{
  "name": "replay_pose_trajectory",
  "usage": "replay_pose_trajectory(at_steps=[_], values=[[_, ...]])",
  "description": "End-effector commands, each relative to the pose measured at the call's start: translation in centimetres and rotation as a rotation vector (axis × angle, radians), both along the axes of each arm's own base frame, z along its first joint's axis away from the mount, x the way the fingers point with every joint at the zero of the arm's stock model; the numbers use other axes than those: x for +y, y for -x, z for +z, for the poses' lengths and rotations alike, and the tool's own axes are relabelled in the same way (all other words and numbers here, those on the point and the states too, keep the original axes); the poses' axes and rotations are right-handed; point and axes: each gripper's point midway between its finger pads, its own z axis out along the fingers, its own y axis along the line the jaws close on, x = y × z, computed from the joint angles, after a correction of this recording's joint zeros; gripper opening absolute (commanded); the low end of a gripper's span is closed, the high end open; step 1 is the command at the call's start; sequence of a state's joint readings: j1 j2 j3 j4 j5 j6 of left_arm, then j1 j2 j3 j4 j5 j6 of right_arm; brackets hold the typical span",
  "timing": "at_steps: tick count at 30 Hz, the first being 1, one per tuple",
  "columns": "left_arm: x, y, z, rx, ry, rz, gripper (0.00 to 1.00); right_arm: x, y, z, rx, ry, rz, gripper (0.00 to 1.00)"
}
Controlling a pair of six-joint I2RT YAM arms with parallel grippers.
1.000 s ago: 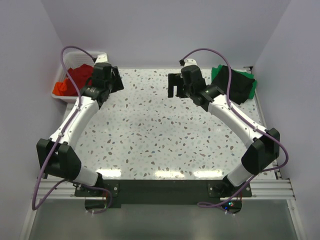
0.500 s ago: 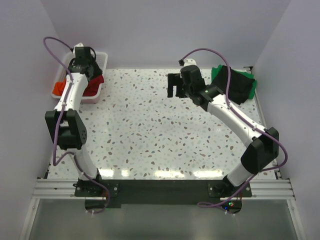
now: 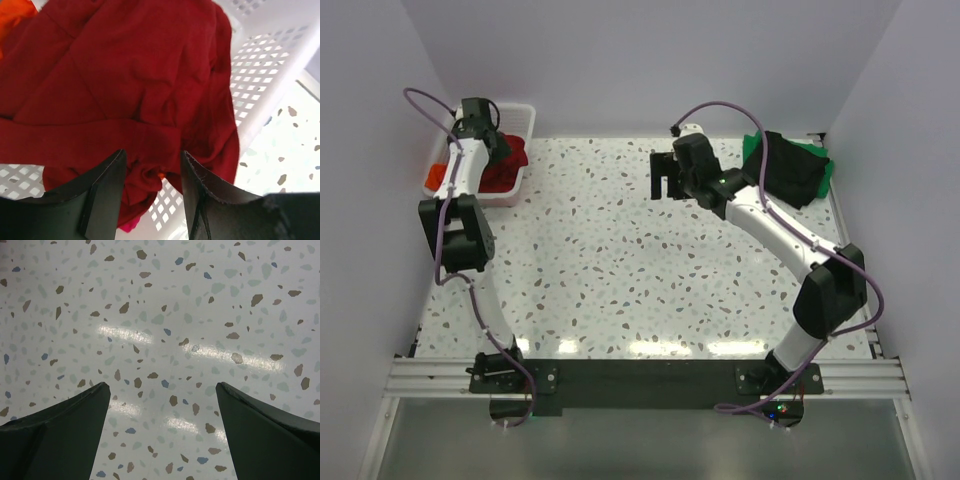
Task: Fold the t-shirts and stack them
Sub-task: Grab the tshirt from the pile
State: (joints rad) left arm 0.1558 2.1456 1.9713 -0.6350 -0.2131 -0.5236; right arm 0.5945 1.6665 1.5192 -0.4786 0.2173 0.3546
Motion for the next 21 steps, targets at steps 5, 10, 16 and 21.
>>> replay_pose_trajectory(at_steps=[5, 10, 16, 21], values=[[1.7, -1.1, -1.3, -0.004, -0.003, 0.051, 0.53, 0.2, -1.1, 1.8, -0.040, -0.002, -0.009, 0.91], [1.6, -1.5, -3.0, 0.016, 0.011, 0.045, 0.39, -0.1, -1.2, 2.1, -0.041, 0.019, -0.019, 0.91], [0.5, -1.5, -2.0, -0.029, 0.042, 0.002, 0.00, -0.4, -1.0, 1.8, -0.035, 0.029, -0.031, 0.91], [-0.2, -0.7, 3.1, -0.143, 0.024, -0.045, 0.00, -0.4, -1.0, 1.6, -0.031, 0.016, -0.042, 0.91]])
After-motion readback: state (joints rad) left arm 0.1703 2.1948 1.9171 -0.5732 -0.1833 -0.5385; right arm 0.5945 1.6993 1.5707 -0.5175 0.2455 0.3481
